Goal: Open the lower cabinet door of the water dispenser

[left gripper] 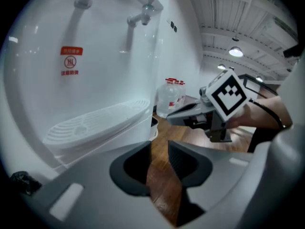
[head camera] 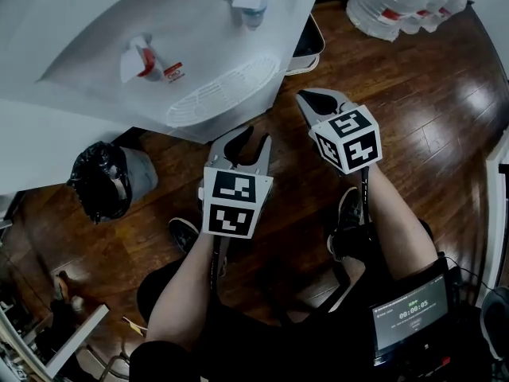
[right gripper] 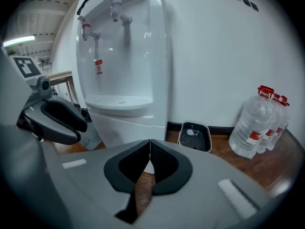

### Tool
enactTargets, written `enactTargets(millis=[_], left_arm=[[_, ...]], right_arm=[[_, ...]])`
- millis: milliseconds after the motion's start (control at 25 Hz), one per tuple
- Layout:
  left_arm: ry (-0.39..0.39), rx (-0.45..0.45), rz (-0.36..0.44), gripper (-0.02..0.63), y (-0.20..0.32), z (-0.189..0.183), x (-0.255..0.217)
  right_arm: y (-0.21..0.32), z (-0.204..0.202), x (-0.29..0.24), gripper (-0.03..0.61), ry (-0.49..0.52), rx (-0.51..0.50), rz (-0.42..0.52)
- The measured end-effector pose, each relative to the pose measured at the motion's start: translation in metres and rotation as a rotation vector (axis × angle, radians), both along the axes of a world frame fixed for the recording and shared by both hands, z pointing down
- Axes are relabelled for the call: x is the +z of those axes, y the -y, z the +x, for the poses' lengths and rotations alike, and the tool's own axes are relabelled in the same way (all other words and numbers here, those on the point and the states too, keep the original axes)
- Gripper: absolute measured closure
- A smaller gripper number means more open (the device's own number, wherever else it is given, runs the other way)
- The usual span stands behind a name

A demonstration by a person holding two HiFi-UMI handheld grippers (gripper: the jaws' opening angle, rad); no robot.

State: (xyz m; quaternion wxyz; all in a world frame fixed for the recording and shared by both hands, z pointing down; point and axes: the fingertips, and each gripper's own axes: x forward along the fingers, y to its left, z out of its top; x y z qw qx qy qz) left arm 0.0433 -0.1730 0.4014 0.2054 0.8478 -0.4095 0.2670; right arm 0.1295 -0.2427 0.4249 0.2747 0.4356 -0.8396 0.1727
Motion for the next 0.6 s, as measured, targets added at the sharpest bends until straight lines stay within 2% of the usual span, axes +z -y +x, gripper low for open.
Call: enactTargets(millis=[200, 320, 600], left_arm=[[-0.012, 0.003, -0.057, 0.475, 0.014, 0.002, 0.018], [-0.002, 0.035, -0.095, 0.46, 0.017, 0.01, 0.029], [0.042, 0.069, -0.16, 0.456, 0.025, 0.028, 0.061]], right_arm=[[0.021, -0.009, 0.024, 0.567, 0.01, -0.03, -0.023], [0.023, -0.017, 0.042, 0.427, -0.025, -0.115, -0.063], [0.041, -0.023, 0.087, 0.26, -0.119, -0.213, -0.094]])
